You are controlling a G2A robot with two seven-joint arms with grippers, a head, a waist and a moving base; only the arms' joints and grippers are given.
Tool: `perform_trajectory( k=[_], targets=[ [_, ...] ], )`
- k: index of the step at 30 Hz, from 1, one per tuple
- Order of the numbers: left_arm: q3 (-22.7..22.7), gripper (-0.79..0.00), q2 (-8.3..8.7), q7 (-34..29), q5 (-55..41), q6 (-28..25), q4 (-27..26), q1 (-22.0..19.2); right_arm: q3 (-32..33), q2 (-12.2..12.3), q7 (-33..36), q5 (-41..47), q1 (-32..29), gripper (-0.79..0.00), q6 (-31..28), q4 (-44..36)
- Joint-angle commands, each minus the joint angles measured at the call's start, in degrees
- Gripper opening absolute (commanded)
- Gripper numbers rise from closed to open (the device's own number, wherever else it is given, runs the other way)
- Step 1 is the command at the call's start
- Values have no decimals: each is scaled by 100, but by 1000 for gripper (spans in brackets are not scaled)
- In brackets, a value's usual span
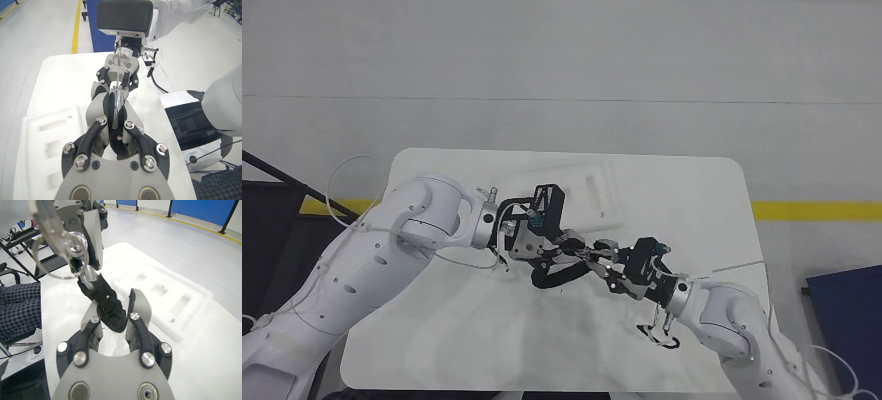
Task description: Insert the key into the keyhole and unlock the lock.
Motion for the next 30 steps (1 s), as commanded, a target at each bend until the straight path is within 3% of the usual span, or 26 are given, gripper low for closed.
perform_trajectory(
  k=[1,6,10,18,20,21,29,30],
  targets=[
    [-93,-785,14,84,42,0,46,21,137,30,119,-77,-103,-785,-41,-89],
    [-392,-785,83,192,241,41,98,171,559,121,734,-369,-342,-785,-68,-404],
    [-466,-785,169,-243,651,0,-1,361,854,182,1336,-470,-503,-785,-67,-728],
    [-285,-785,256,-796,1132,39,-57,797,1317,257,1819,274,-719,-785,-313,-814],
    [-177,-785,228,-854,1363,140,-63,835,1383,269,1863,448,-737,-533,-340,-799],
    [-144,-785,215,-842,1421,164,-50,839,1399,272,1871,479,-738,-6,-350,-801],
    [524,-785,-78,-797,2239,256,332,649,1612,309,1823,739,-851,0,-401,-869],
    [599,-628,-121,-731,2274,224,384,616,1645,313,1800,778,-871,0,-406,-872]
  ],
)
